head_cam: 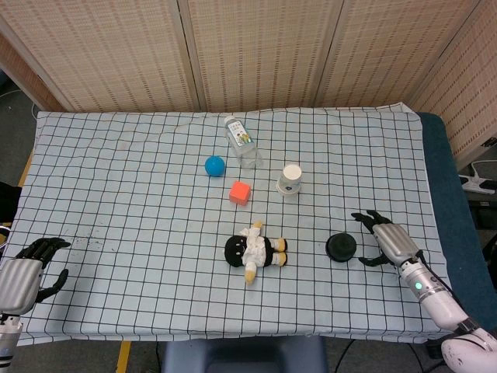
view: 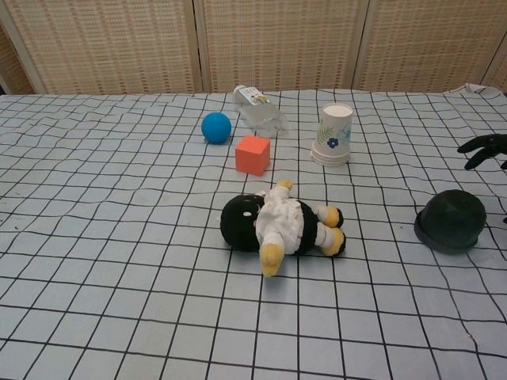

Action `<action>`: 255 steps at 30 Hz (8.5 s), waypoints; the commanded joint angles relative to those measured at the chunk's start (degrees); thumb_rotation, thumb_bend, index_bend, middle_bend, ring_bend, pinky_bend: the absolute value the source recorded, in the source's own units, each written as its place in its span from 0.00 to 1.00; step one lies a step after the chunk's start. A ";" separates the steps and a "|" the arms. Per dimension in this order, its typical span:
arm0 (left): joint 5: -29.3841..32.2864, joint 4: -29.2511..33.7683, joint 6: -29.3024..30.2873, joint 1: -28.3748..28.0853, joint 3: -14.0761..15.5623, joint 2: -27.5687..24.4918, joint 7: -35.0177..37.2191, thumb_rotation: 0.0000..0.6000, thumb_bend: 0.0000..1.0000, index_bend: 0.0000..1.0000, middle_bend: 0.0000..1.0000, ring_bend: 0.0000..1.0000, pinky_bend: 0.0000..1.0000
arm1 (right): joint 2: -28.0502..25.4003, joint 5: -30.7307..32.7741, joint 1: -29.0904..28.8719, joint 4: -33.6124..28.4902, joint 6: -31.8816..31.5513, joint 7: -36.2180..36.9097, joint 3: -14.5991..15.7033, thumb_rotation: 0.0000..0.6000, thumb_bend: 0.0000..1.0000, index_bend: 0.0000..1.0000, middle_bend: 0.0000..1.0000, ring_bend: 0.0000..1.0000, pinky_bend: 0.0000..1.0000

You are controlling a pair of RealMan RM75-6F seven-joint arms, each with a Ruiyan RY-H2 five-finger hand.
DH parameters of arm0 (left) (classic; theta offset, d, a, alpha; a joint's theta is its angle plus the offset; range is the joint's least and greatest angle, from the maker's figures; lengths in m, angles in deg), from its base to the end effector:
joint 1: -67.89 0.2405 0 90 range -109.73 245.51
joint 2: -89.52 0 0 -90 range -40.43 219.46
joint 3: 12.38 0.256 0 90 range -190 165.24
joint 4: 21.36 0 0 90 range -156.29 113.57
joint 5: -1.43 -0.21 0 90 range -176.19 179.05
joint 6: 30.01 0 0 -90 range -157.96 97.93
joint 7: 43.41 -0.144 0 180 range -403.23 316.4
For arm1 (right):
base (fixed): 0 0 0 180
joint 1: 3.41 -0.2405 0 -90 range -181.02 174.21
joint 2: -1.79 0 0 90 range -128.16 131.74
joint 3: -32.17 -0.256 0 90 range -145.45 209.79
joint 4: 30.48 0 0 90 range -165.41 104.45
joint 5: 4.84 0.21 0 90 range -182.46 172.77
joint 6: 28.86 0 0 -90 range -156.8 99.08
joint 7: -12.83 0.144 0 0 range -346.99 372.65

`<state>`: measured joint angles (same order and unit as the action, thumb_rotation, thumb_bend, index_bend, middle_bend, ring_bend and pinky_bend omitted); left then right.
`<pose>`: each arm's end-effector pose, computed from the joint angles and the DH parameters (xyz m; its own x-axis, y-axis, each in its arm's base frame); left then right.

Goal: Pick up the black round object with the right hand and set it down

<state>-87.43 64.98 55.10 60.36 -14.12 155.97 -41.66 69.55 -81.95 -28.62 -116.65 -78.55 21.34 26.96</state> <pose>-0.3145 0.1930 0.1505 0.4310 -0.0022 0.9024 0.8982 -0.0950 -0.4292 -0.2940 -0.2864 0.0860 0.3046 -0.4293 0.8502 -0.9520 -0.1076 0.2867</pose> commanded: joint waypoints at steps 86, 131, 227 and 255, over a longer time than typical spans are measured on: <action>0.10 0.57 0.14 0.17 0.02 -0.84 1.52 1.00 0.39 0.28 0.25 0.20 0.39 | 9.33 -16.16 2.29 4.81 -30.23 3.91 0.85 1.00 0.21 0.70 0.62 0.51 0.51; 0.22 0.49 -0.30 0.02 0.09 -0.77 1.06 1.00 0.40 0.28 0.25 0.20 0.39 | 1.19 -13.80 1.56 -11.08 -25.64 -9.12 -1.46 1.00 0.21 0.70 0.63 0.50 0.51; 0.27 0.40 -0.97 -0.27 0.36 -0.75 1.09 1.00 0.39 0.28 0.25 0.21 0.39 | 13.09 -4.29 -0.70 13.38 -9.78 0.61 1.81 1.00 0.13 0.33 0.31 0.13 0.12; 0.10 0.72 -0.81 -0.26 0.37 -0.86 1.15 1.00 0.39 0.28 0.25 0.21 0.39 | 8.45 -1.56 5.26 10.84 -18.57 -3.22 0.75 1.00 0.13 0.49 0.44 0.28 0.21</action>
<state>-87.32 65.70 54.29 60.09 -13.75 155.12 -40.50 77.65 -84.39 -24.22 -107.41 -97.65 17.25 27.20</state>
